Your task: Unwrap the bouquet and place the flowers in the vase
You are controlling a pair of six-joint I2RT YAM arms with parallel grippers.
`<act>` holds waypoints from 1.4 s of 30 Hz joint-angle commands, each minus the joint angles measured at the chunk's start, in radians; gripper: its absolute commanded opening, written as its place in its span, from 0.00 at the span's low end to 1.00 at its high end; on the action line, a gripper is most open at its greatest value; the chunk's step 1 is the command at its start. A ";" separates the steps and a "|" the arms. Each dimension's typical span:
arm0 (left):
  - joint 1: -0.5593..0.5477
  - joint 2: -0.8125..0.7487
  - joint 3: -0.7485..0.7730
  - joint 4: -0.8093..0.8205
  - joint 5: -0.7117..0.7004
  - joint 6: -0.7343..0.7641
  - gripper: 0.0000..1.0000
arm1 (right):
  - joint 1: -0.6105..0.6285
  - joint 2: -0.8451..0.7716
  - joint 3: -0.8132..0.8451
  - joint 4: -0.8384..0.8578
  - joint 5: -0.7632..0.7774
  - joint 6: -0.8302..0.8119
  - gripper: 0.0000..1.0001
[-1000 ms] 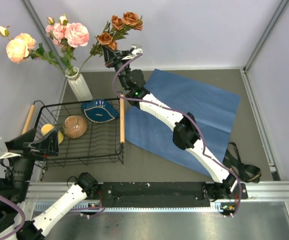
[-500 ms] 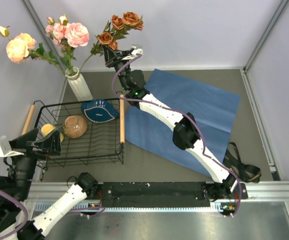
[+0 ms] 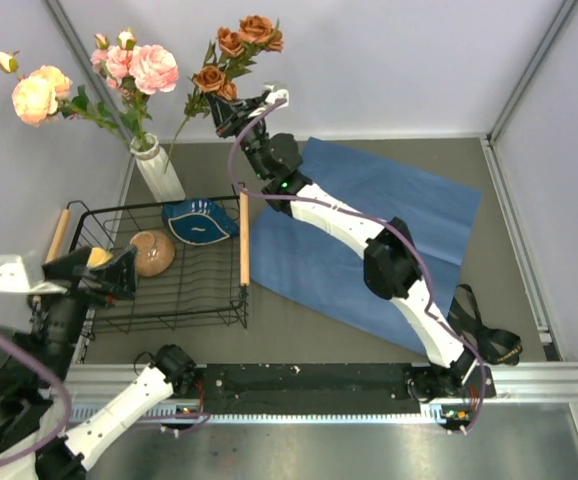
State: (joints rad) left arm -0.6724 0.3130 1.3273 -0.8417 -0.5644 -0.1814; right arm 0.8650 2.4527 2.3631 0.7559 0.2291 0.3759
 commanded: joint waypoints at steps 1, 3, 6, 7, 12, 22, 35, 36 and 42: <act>-0.006 0.159 -0.002 0.023 0.116 -0.035 0.99 | -0.032 -0.263 -0.201 0.132 -0.120 0.009 0.00; -0.006 0.221 0.009 0.030 0.147 -0.056 0.99 | -0.041 -0.302 -0.225 0.135 -0.149 0.026 0.00; -0.006 0.323 0.082 0.053 0.247 -0.073 0.99 | -0.072 -0.340 -0.248 0.102 -0.262 0.081 0.00; -0.006 0.354 0.108 0.058 0.291 -0.078 0.99 | -0.084 -0.356 -0.290 0.103 -0.292 0.089 0.00; -0.003 0.582 0.358 0.089 0.400 -0.047 0.96 | -0.145 -0.477 -0.422 0.065 -0.520 0.138 0.00; 0.395 1.008 0.790 0.090 1.047 -0.092 0.71 | -0.291 -0.684 -0.647 0.121 -0.933 0.358 0.00; 0.428 1.186 0.800 0.154 1.350 -0.122 0.70 | -0.333 -0.592 -0.524 0.273 -1.140 0.638 0.00; 0.428 1.183 0.794 0.155 1.356 -0.119 0.67 | -0.333 -0.584 -0.522 0.279 -1.142 0.649 0.00; 0.428 1.189 0.765 0.207 1.406 -0.157 0.52 | -0.331 -0.571 -0.512 0.295 -1.162 0.684 0.00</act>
State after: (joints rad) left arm -0.2485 1.5211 2.0979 -0.7258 0.7753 -0.3096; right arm 0.5385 1.8671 1.8034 0.9886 -0.8951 1.0145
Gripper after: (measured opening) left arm 0.541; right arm 0.038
